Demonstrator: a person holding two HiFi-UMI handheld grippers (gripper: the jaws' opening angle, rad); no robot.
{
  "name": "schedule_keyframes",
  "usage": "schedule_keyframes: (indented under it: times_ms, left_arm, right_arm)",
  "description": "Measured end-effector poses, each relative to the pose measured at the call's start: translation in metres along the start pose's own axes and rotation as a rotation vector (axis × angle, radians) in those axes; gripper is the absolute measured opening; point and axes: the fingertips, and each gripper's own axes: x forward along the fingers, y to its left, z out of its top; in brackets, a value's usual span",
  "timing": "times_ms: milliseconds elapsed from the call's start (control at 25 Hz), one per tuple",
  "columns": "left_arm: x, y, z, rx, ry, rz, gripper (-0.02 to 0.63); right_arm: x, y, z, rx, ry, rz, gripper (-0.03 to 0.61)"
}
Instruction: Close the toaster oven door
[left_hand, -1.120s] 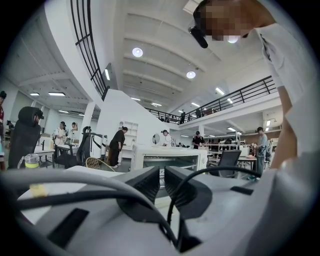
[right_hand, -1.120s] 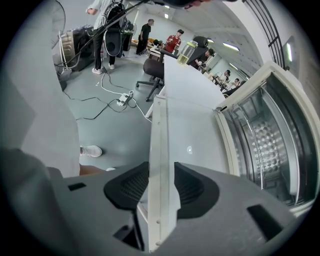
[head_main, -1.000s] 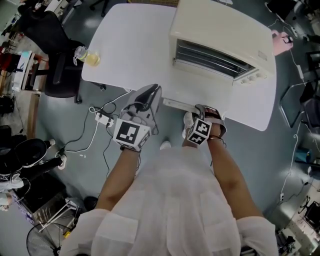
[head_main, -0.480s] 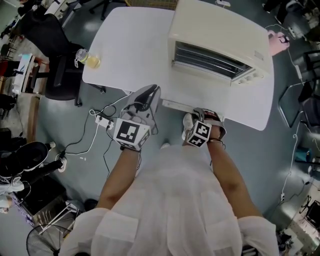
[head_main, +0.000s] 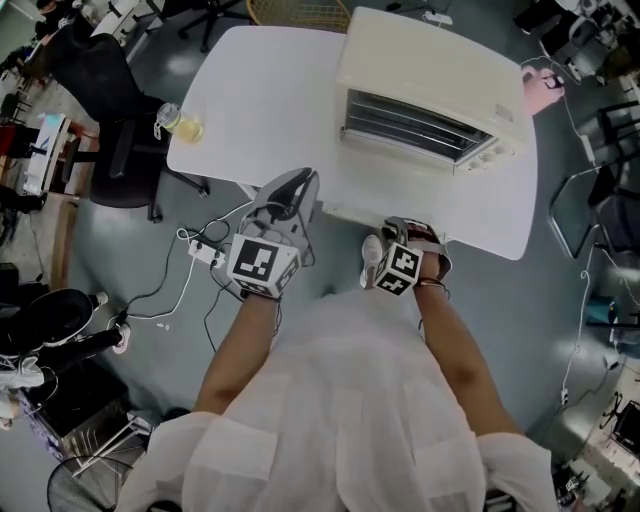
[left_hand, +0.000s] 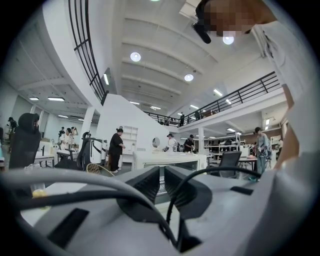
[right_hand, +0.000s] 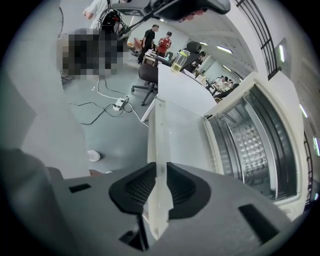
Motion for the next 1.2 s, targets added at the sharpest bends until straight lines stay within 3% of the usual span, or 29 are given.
schedule_keyframes:
  times_ms: [520,1200]
  left_arm:
    - [-0.013,-0.007,0.018,0.020,-0.029,-0.004,0.020]
    - [-0.008,-0.012,0.030,0.042,-0.043,-0.005,0.020]
  right_arm:
    - [-0.034,-0.018,0.009,-0.037,-0.006,-0.066,0.035]
    - [-0.070,-0.061,0.019,-0.040,-0.034,-0.174,0.029]
